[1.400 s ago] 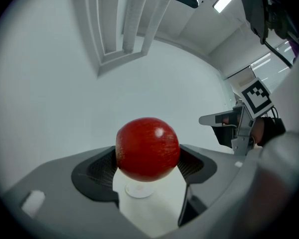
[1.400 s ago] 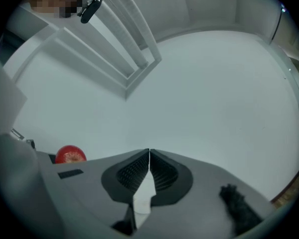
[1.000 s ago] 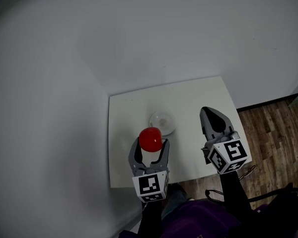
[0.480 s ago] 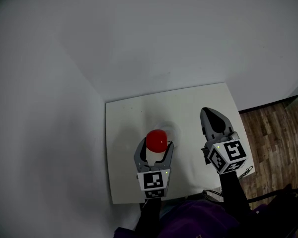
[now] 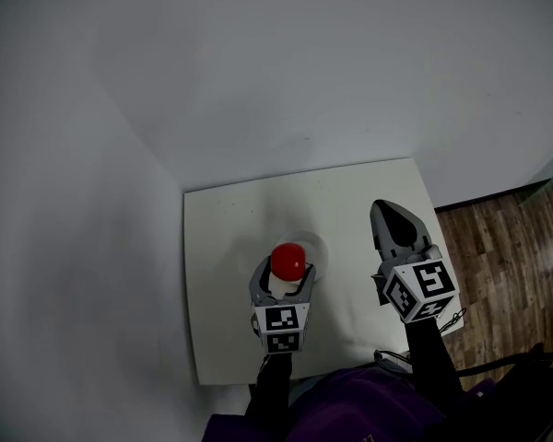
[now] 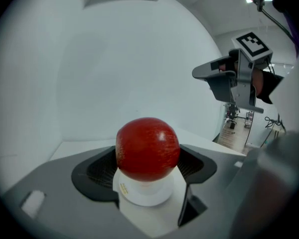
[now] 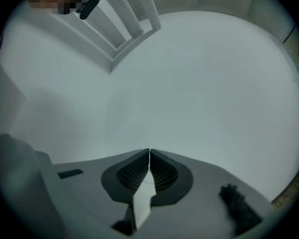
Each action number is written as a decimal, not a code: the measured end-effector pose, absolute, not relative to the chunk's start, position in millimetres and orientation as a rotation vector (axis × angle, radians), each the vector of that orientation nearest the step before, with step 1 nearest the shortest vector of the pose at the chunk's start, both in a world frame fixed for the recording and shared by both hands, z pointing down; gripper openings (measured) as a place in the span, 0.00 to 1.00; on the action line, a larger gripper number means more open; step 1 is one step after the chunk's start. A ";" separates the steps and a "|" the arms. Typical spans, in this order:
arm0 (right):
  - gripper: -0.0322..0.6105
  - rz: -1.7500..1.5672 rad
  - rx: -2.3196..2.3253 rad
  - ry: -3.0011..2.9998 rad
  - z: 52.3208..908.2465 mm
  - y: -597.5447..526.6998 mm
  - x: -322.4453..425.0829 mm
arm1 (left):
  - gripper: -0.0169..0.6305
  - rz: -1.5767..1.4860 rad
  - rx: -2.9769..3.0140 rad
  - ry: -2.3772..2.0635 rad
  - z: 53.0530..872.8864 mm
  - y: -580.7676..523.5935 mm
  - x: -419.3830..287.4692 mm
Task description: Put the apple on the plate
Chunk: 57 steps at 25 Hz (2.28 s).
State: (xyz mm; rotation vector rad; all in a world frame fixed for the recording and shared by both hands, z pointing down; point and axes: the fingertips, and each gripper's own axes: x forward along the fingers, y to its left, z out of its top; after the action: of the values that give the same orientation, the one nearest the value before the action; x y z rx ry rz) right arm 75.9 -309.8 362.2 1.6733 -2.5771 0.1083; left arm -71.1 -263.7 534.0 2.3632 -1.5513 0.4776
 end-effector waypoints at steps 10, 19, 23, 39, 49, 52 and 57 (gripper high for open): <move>0.07 0.089 1.640 -2.567 363.6 -323.7 80.2 | 0.61 0.560 2.258 -1.436 598.7 -277.3 -56.0; 0.07 0.084 1.623 -2.575 363.2 -326.7 75.6 | 0.61 0.642 2.255 -1.380 617.6 -277.8 -45.4; 0.07 0.089 1.625 -2.576 363.9 -326.7 75.6 | 0.61 0.670 2.236 -1.354 628.6 -276.1 -42.5; 0.07 0.097 1.637 -2.569 364.6 -328.5 76.6 | 0.61 0.695 2.153 -1.257 655.6 -272.7 -39.4; 0.07 0.098 1.631 -2.575 364.3 -327.4 75.7 | 0.61 0.713 2.184 -1.250 653.9 -272.8 -36.9; 0.07 0.093 1.630 -2.579 363.4 -327.6 75.5 | 0.61 0.712 2.188 -1.251 653.2 -274.0 -37.1; 0.07 0.093 1.639 -2.578 363.6 -328.5 78.9 | 0.62 0.698 2.199 -1.249 653.2 -275.1 -38.0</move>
State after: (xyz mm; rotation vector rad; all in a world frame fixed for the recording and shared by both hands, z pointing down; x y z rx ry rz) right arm 78.9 -328.5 363.6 1.6385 -2.5782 0.0931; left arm -38.0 -275.1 653.2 2.1987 -1.2487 0.6981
